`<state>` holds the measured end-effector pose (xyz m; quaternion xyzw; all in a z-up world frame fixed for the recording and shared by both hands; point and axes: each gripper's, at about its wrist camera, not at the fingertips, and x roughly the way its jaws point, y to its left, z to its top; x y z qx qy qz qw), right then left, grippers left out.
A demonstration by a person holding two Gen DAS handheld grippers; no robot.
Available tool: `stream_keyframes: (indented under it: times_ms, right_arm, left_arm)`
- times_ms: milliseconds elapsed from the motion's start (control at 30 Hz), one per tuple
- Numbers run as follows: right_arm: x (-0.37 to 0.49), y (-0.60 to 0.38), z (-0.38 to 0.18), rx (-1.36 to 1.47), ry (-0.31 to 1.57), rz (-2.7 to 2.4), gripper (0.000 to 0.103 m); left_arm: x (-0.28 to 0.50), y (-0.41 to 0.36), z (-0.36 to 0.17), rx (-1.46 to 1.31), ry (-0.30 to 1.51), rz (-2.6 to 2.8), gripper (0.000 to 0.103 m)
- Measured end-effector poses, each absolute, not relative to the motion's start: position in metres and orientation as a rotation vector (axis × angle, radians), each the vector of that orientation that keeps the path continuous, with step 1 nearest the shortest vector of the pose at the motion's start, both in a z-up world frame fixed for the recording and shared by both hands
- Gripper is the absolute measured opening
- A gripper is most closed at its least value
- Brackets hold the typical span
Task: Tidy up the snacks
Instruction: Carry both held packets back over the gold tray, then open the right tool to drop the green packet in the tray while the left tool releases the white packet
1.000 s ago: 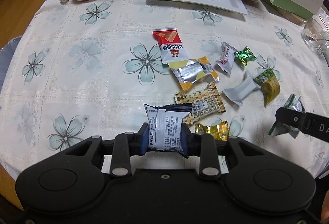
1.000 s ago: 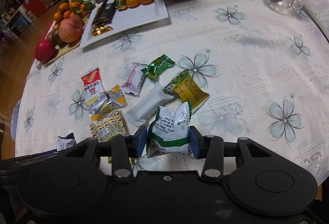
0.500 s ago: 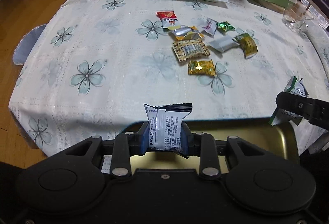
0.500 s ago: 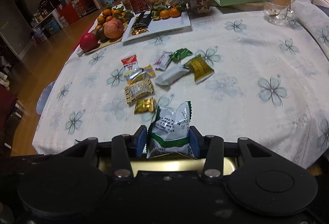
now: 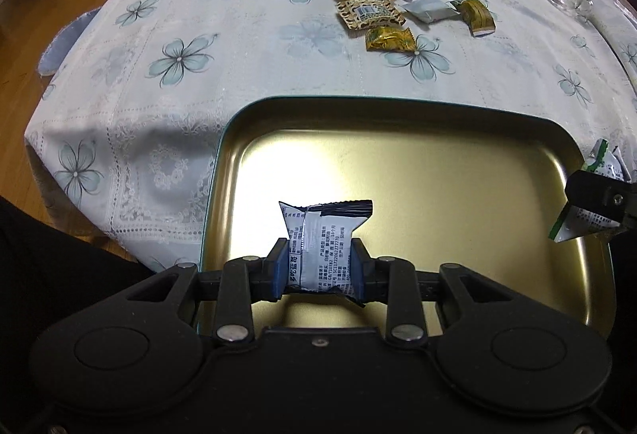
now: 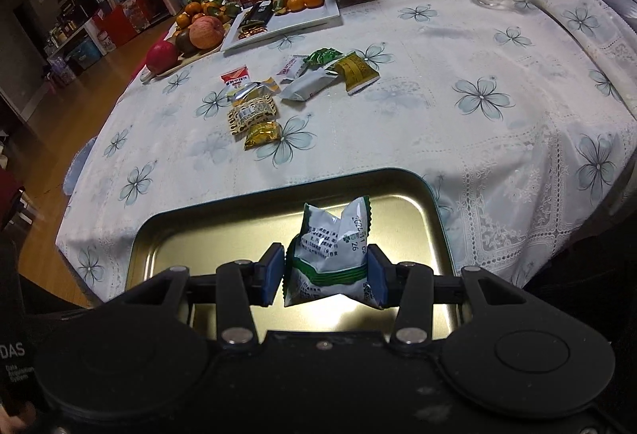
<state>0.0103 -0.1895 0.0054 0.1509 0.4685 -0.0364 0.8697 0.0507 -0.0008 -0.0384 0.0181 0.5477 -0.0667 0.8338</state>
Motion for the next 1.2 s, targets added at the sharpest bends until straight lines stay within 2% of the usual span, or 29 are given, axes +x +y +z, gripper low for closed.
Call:
stream_keyframes:
  times_ms: [267,467,533,600,700,767,1200]
  right_arm:
    - [-0.002,-0.179,0.002,0.284,0.995,-0.050,0.048]
    - [-0.001,-0.175,0.005,0.254,0.997,-0.038,0.059]
    - [-0.002,-0.175,0.006,0.246,0.987,-0.030,0.059]
    - [-0.002,-0.173,0.007,0.235,0.981,-0.024,0.066]
    - [-0.002,-0.171,0.007,0.217,0.984,-0.021,0.067]
    - [-0.001,-0.170,0.006,0.208,0.997,-0.019,0.067]
    - [0.002,-0.179,0.002,0.235,1.018,-0.086,0.067]
  left_arm:
    - [0.047,0.000,-0.036,0.058,1.139,-0.121,0.040]
    - [0.045,-0.001,-0.034,0.067,1.130,-0.131,0.040]
    - [0.045,-0.003,-0.034,0.083,1.123,-0.127,0.040]
    - [0.044,-0.005,-0.034,0.096,1.122,-0.125,0.041]
    - [0.045,-0.005,-0.034,0.102,1.123,-0.127,0.041]
    - [0.044,-0.006,-0.034,0.107,1.122,-0.125,0.045]
    - [0.047,0.002,-0.036,0.087,1.124,-0.055,0.045]
